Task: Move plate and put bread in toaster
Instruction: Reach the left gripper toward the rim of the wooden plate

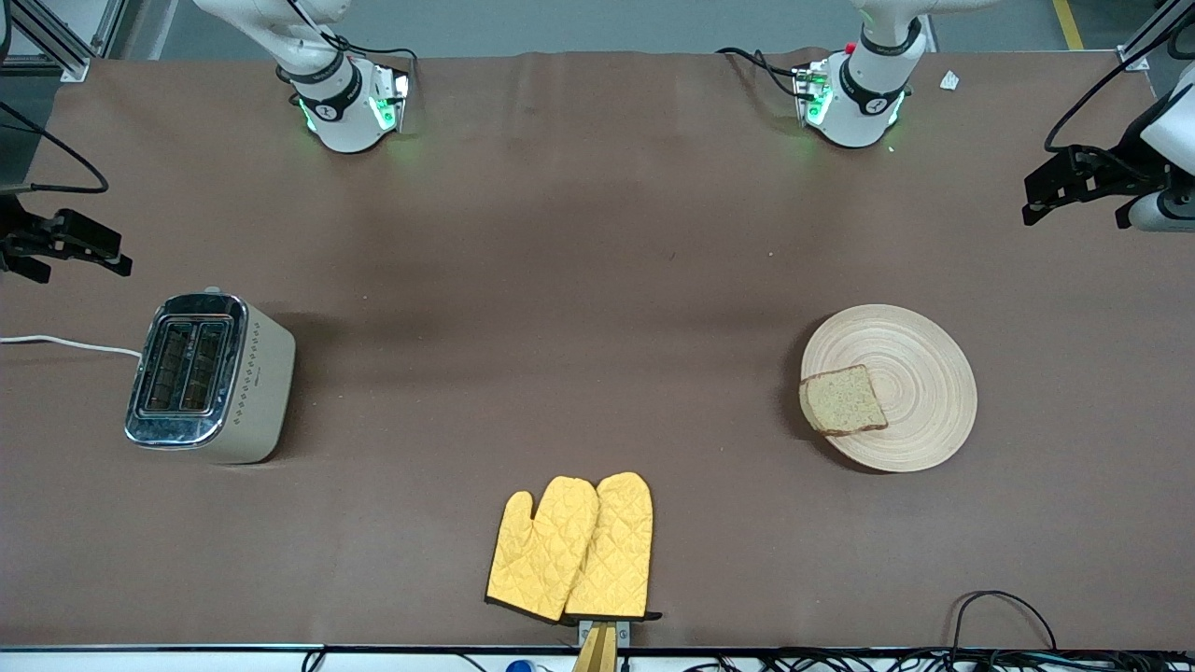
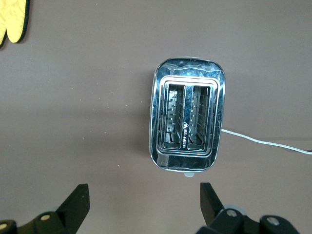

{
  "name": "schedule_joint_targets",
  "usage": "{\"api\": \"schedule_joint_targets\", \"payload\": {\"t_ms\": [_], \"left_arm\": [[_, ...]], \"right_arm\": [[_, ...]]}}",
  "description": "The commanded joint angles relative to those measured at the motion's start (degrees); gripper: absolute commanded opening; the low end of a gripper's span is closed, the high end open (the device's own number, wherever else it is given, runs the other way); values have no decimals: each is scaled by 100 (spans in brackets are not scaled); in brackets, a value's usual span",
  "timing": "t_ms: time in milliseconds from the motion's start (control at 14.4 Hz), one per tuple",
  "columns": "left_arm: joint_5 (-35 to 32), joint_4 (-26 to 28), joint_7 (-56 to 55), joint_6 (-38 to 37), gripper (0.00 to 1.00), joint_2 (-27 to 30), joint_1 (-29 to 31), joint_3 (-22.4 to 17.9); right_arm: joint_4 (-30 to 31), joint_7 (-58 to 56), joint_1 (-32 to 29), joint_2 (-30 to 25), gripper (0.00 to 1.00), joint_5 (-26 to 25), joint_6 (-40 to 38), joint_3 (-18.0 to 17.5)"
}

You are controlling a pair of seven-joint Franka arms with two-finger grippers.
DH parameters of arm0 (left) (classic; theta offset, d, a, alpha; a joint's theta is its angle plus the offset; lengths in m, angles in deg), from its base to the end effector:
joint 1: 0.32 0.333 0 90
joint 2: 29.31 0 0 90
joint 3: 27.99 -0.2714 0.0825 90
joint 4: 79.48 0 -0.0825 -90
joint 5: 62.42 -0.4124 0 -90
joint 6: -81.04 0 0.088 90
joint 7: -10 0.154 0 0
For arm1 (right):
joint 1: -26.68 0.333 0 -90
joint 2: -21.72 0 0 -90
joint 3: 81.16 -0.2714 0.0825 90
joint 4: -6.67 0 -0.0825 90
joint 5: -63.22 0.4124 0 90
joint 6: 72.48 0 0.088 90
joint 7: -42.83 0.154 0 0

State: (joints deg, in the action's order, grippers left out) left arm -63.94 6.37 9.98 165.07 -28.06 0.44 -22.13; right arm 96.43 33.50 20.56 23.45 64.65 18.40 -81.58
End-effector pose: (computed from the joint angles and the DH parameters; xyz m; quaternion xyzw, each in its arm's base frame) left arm 0.5639 -0.0465 0.5722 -0.9990 0.0430 0.0044 0.0145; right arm 0.5889 -0.0550 0.5187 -0.9994 -0.0314 0.0036 0.0132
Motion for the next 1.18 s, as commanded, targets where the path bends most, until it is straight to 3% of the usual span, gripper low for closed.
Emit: {"api": "schedule_joint_targets", "payload": {"t_ms": [0,208,417,625,834,973,1112], "left_arm": [[29,-121,-24,8,100,-54,21,11],[29,-287,38,17,100,-264,30,-15],[29,-762,125,17,100,-913,65,-42],[204,-754,161,112,100,-1301,249,-42],[914,-675,204,516,100,-1696,705,-33],[1469,-386,659,963,100,-1873,908,-42],[1567,-236,1152,1351,100,-2048,1022,-33]], "right_arm": [[113,-25,-38,-164,100,-19,123,-72],[112,754,-12,-164,100,-11,-8,-98],[95,793,-2,-155,100,-2,-26,-98],[77,793,-3,-155,100,-2,-52,-90],[77,644,-3,-155,100,-2,-70,-90],[77,652,6,-155,100,-2,-105,-90],[77,643,6,-155,100,-2,-105,-98]]}}
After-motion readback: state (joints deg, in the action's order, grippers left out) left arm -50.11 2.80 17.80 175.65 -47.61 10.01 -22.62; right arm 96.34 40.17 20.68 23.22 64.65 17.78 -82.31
